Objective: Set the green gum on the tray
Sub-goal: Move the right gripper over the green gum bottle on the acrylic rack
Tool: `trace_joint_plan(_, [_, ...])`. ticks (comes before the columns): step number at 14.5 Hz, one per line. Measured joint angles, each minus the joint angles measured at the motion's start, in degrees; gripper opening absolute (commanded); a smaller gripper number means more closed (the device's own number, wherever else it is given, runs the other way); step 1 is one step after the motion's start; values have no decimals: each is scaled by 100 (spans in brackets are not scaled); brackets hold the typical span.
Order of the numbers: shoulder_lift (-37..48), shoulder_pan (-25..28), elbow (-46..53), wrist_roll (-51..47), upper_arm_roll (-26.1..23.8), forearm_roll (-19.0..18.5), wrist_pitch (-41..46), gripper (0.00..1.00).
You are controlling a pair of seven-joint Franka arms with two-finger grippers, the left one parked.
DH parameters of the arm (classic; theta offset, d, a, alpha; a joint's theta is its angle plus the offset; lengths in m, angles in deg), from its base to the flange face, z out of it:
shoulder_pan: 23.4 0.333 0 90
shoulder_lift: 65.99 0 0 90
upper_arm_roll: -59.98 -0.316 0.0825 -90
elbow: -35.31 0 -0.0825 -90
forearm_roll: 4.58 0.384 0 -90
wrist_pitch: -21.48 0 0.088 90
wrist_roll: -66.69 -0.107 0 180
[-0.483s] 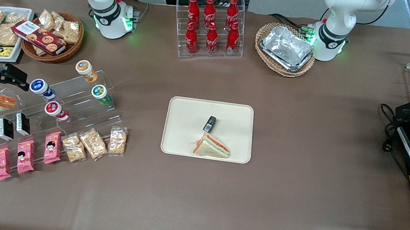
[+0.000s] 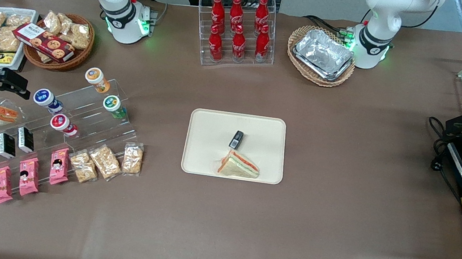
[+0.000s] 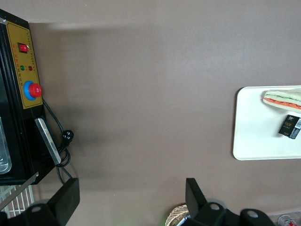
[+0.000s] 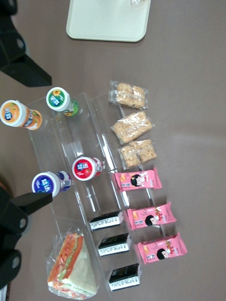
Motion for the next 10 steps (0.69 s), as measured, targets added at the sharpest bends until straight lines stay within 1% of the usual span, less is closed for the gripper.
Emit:
trace_joint_plan(4, [140,0,-4,0,0,0,531,100])
trace_joint_plan(6, [305,1,-66,-1,-3,5,652,100])
trace_joint_plan(8, [560,7,-387,-195,-27,9,656,100])
trace_joint_plan(10, [884,57,-898,-426,-109,15,483,100])
